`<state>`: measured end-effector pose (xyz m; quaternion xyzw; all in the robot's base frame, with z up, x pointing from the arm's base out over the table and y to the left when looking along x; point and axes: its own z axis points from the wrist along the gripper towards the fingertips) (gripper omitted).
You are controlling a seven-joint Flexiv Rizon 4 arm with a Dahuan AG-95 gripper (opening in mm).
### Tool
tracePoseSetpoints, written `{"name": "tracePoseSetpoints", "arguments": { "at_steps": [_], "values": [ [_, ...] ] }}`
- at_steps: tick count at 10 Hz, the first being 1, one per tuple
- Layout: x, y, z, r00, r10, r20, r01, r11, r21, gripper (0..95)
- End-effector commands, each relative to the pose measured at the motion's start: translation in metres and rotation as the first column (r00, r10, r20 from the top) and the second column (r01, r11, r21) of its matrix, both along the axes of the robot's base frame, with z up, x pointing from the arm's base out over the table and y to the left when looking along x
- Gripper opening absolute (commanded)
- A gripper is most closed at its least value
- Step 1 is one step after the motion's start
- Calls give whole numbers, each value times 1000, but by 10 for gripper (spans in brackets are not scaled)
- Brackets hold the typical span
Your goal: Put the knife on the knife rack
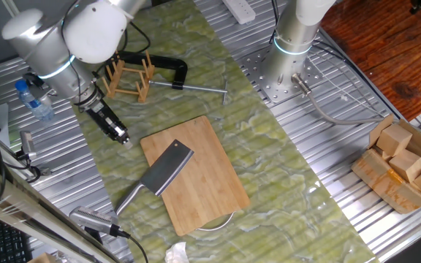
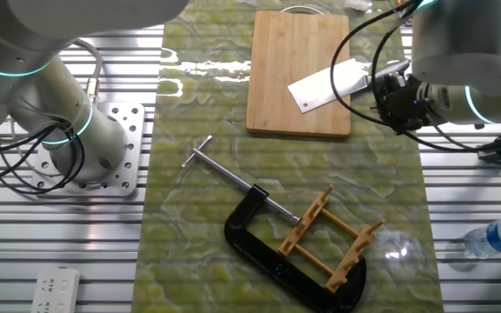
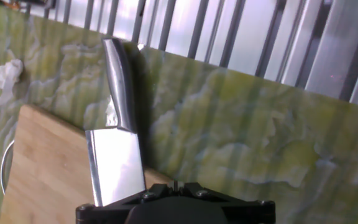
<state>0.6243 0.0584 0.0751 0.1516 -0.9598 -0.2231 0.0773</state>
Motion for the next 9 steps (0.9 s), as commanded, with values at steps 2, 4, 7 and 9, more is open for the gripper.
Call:
{"name": "tracePoseSetpoints", "arguments": {
  "at_steps": [2, 4, 7, 9],
  "values": [
    [2, 11, -4, 998, -57, -3, 58, 998, 22, 0],
    [7, 26, -12, 998, -69, 6, 68, 997, 34, 0],
    [18, 63, -21, 996, -94, 10, 93, 995, 37, 0],
    [19, 71, -26, 995, -97, 16, 96, 995, 38, 0]
  ]
}}
